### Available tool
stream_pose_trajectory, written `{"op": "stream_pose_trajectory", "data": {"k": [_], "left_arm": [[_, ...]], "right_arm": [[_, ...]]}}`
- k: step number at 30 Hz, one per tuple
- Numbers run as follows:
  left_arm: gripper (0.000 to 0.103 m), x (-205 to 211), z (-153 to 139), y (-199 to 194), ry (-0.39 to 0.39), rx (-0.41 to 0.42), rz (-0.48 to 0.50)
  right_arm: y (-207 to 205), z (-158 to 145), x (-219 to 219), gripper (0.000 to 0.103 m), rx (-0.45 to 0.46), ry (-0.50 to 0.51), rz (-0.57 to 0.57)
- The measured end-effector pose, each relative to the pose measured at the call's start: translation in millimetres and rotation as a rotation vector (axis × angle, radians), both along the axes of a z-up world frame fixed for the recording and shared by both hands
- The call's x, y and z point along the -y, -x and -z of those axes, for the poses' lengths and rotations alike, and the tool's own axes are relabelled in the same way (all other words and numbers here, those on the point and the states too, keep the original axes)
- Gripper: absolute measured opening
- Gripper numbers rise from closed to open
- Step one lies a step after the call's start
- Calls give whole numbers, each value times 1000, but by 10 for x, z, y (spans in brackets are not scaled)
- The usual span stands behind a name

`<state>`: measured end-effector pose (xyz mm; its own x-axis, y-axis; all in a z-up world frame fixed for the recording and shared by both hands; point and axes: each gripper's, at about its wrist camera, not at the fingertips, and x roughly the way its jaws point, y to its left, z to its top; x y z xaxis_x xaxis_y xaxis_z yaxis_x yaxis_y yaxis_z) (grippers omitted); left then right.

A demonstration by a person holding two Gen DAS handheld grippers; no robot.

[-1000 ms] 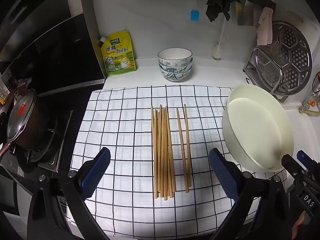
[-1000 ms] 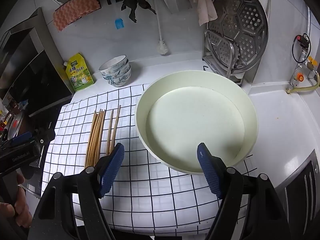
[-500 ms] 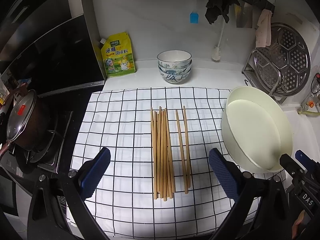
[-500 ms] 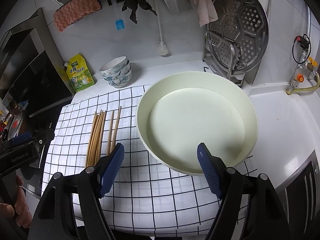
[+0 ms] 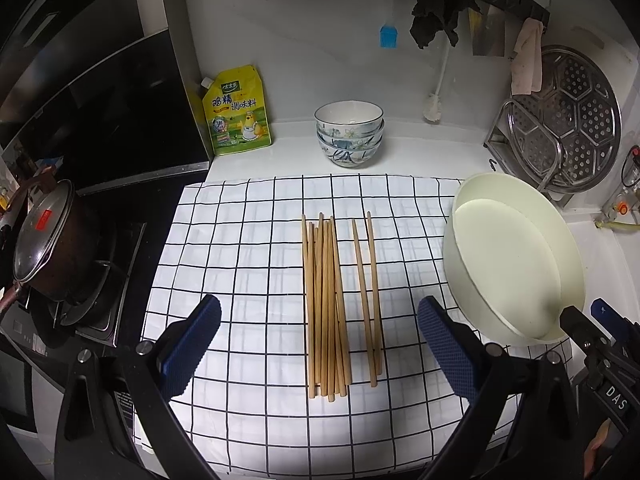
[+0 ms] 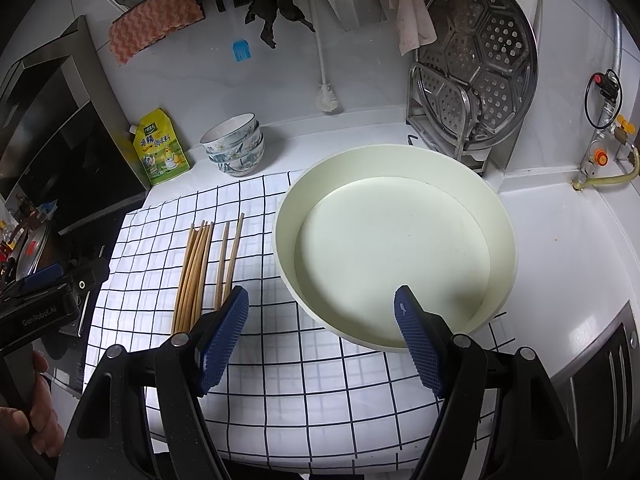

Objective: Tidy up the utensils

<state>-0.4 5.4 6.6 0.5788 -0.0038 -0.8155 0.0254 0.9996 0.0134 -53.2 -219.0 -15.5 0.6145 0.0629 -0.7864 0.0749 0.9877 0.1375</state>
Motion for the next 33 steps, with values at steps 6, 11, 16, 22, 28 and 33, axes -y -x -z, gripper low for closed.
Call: {"op": "stream_pose_trajectory", "data": {"k": [6,11,16,22,28,33], "left_arm": [[97,2,3,5,-1,1,0],[97,7,10,13,-4,3,4],[97,13,12,14,-5,3,5],[97,14,11,13,-5,3,5],[97,14,13,14,-4,3,5],[97,15,13,15,-5,3,5]], "right_arm": [[5,-8,-4,72,1,0,-1],[1,-13,0,72,3,-1,1],[0,-16,2,72,4,-1,1],[-2,-18,-2,72,6,-2,1],[1,-14,-8,72,6,-1,1],[4,-15,-30,72,7,1,0]]}}
